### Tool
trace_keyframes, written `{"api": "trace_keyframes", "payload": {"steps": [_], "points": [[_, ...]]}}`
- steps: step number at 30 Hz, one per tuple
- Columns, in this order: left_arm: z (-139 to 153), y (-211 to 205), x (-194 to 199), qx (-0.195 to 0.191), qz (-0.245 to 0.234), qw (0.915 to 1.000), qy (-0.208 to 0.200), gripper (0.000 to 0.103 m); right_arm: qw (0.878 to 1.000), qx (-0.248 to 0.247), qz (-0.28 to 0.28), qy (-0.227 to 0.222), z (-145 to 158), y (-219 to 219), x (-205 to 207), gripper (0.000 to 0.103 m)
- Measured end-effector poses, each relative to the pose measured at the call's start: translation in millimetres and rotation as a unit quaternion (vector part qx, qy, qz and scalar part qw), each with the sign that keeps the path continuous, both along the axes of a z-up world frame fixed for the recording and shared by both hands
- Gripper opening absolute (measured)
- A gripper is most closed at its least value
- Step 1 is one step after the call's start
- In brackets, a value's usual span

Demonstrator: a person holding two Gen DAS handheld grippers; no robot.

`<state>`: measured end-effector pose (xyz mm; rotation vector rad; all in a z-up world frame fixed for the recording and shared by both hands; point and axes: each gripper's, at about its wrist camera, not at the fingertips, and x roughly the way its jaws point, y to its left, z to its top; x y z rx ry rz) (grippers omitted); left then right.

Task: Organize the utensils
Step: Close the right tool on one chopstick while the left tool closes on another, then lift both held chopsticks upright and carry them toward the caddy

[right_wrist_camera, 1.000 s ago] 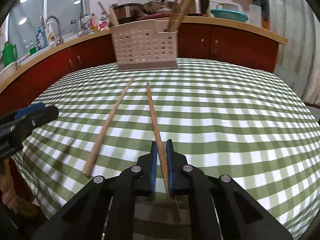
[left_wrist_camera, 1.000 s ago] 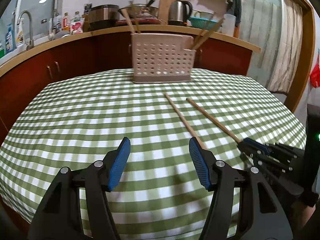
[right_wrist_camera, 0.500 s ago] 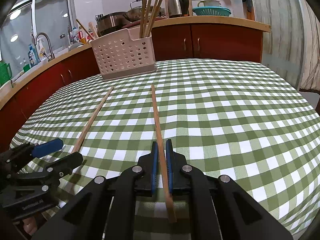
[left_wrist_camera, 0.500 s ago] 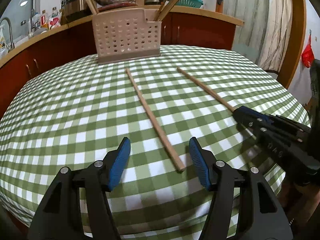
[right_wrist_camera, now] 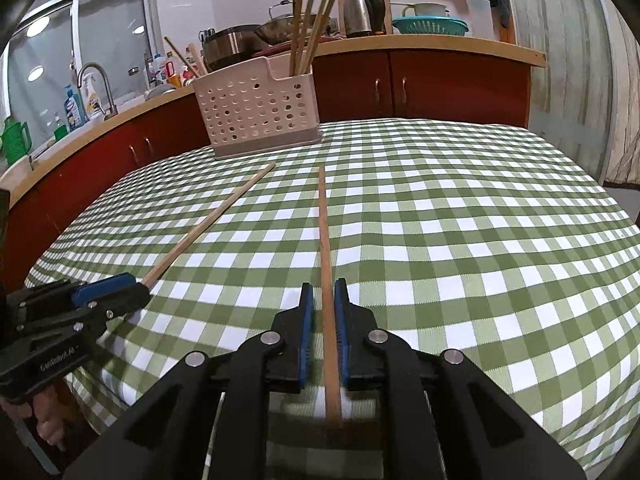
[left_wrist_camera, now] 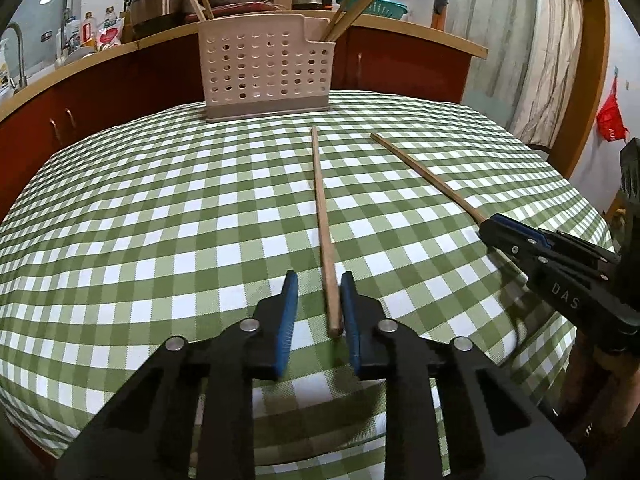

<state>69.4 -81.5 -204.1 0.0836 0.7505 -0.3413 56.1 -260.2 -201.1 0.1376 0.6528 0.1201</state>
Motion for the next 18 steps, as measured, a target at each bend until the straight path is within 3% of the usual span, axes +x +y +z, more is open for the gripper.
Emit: {"api": "trace_keyframes", "payload": {"steps": [4,8,11,18], "points": [[0,0,-1,-0.002,-0.009,1.0,-0.001,0.007,1.0,-0.007,0.003,-0.004,0,1,-4,0.014],[0,4,0,-0.011,-0.011,0.9999,0.0,0.006,1.0,-0.01,0.005,-0.006,-1,2,-6,0.014],[0,5,-1,-0.013,-0.01,0.9999,-0.002,0.006,1.0,-0.009,0.005,-0.005,0,2,-5,0.008],[14,15,-4,-0.016,-0.002,0.9995,-0.027,0.006,0.999,-0.016,0.008,-0.032,15,6,-12,0.006]]}}
